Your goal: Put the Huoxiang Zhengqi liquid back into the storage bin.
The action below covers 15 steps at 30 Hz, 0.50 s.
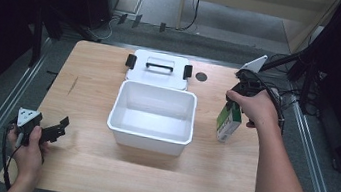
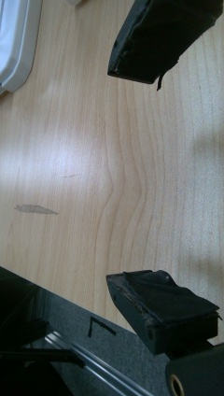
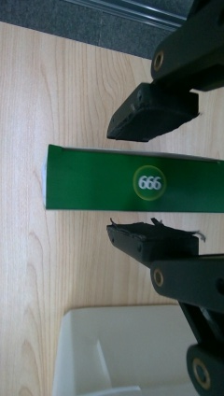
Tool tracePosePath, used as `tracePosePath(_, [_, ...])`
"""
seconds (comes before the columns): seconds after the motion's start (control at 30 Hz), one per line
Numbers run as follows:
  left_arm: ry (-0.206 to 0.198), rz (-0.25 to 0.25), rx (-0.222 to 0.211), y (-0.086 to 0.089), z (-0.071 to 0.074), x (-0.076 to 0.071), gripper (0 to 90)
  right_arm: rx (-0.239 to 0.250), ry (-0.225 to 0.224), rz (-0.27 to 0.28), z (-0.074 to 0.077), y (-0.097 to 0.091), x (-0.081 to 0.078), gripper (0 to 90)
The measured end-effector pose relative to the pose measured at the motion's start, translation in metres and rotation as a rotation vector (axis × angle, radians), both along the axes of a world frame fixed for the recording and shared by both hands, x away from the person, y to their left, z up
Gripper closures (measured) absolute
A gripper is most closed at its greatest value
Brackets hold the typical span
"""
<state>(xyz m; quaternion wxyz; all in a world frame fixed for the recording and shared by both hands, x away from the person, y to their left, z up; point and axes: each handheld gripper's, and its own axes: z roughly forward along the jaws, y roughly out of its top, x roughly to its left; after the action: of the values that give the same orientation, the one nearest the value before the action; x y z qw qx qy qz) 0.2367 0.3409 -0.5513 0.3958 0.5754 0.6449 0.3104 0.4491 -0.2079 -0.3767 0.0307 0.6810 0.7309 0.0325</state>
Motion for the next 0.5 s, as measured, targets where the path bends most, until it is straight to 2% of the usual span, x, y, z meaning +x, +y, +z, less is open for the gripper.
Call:
tracePosePath(0.03, [-0.001,0.0,0.0,0.0,0.0,0.0,3.7,0.005,0.013,-0.015,-0.005,-0.001,0.001,53.1])
tracePosePath(0.13, [0.0,0.0,0.0,0.0,0.0,0.0,3.7,0.015,0.032,-0.017,-0.012,-0.002,0.002,55.9])
tracePosePath(0.33, [0.0,-0.001,0.002,0.0,0.0,0.0,3.7,0.023,0.023,-0.011,-0.019,-0.003,0.001,62.2])
tracePosePath(0.43, [0.0,0.001,0.003,0.0,0.0,0.0,3.7,0.019,0.013,0.015,-0.019,-0.004,-0.001,64.0])
tracePosePath(0.47, [0.0,0.0,0.003,0.0,0.0,0.0,3.7,0.013,0.011,0.058,-0.018,-0.004,-0.003,64.3])
tracePosePath(0.5, [0.0,0.0,0.002,0.0,0.0,0.0,3.7,0.013,0.011,0.058,-0.018,-0.004,-0.003,64.3])
